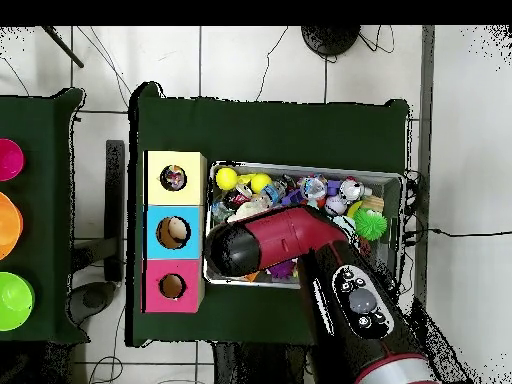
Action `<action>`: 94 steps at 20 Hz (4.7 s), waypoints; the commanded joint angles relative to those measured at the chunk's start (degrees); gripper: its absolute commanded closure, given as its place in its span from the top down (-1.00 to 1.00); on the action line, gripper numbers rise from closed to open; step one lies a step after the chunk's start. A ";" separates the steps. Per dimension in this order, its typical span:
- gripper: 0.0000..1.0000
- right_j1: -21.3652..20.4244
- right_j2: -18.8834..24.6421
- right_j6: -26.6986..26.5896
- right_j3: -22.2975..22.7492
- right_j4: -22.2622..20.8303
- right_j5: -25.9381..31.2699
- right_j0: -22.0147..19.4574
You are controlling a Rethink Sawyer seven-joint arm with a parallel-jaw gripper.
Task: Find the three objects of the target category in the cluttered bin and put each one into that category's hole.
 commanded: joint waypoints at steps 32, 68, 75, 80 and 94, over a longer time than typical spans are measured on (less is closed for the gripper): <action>1.00 17.97 -15.37 8.36 -9.86 -0.39 -21.52 6.00; -1.00 -11.03 -4.26 -19.26 -10.06 9.23 19.30 -6.43; -1.00 -9.46 -0.75 -22.81 -11.62 6.90 19.59 -11.05; -1.00 -8.99 0.78 -23.65 -10.80 5.70 18.27 -13.48; -1.00 -8.15 4.50 -23.58 -5.85 4.03 14.82 -17.33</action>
